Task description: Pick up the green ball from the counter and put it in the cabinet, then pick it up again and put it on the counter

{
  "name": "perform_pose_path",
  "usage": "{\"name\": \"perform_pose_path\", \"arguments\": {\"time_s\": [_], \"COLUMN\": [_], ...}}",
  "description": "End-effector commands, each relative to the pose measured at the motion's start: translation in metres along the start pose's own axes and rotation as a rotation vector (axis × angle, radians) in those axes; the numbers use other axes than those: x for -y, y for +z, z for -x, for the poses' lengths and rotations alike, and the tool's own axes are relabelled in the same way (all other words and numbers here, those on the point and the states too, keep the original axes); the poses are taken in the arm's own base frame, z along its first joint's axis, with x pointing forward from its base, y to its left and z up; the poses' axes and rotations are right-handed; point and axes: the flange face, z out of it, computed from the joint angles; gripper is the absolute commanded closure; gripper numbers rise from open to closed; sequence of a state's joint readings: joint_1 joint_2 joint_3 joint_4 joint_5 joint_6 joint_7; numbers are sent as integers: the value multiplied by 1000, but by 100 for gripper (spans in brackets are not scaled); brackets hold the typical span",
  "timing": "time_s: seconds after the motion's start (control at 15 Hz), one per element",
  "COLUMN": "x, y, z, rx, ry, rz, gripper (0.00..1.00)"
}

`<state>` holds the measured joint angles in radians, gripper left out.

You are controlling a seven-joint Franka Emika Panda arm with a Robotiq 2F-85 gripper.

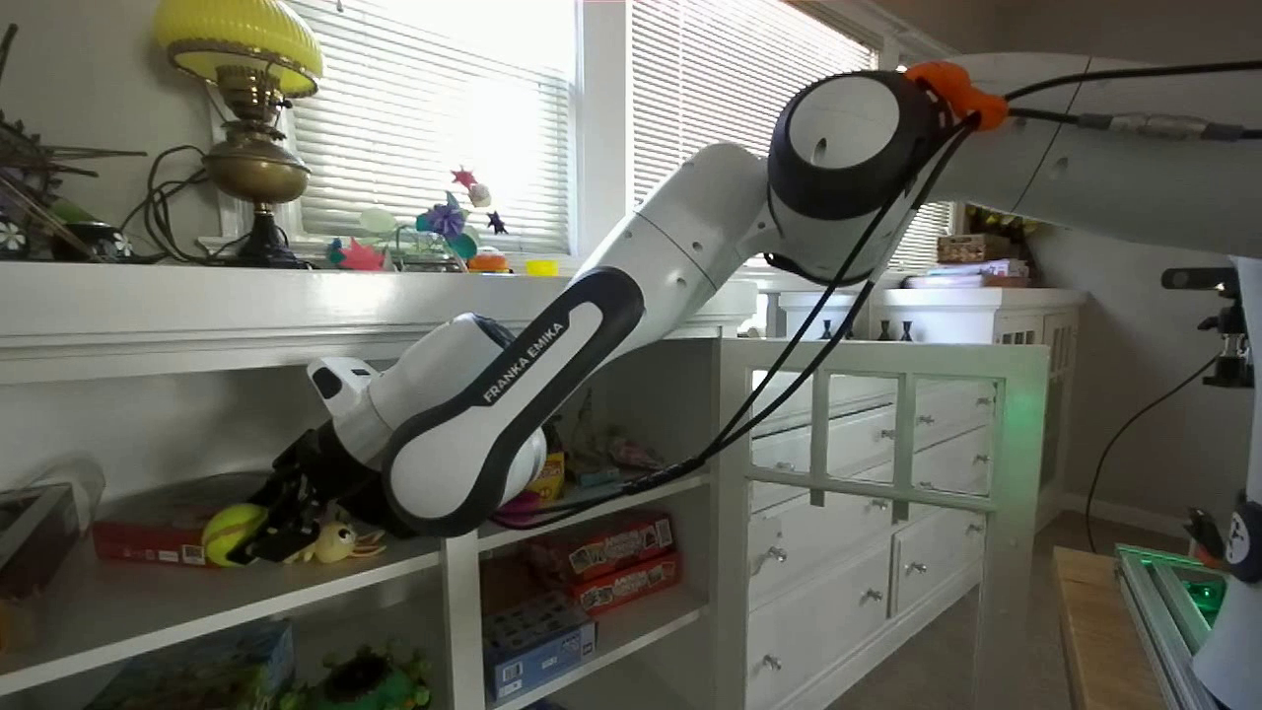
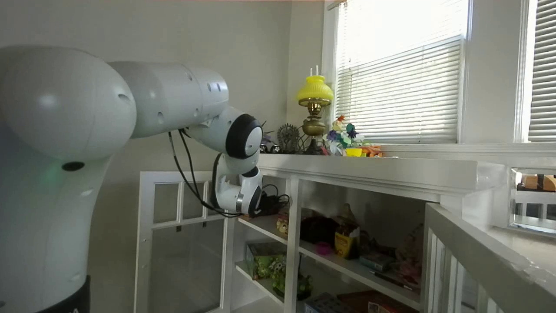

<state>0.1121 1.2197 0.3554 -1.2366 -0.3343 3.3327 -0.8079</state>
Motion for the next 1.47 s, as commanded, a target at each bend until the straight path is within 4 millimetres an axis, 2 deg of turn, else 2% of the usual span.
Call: {"name": "perform_pose_path", "arguments": {"time_s": [0.0, 0.47, 0.8, 0.87, 1.4], "x": [-8, -19, -30, -33, -32], "y": [17, 35, 39, 32, 33], "z": [-2, -18, -10, -15, -12], "rx": [-49, -82, -79, -80, -72], "ry": [-6, 30, 42, 43, 32], "rz": [21, 21, 23, 21, 21], "gripper": [60, 60, 60, 60, 60]}}
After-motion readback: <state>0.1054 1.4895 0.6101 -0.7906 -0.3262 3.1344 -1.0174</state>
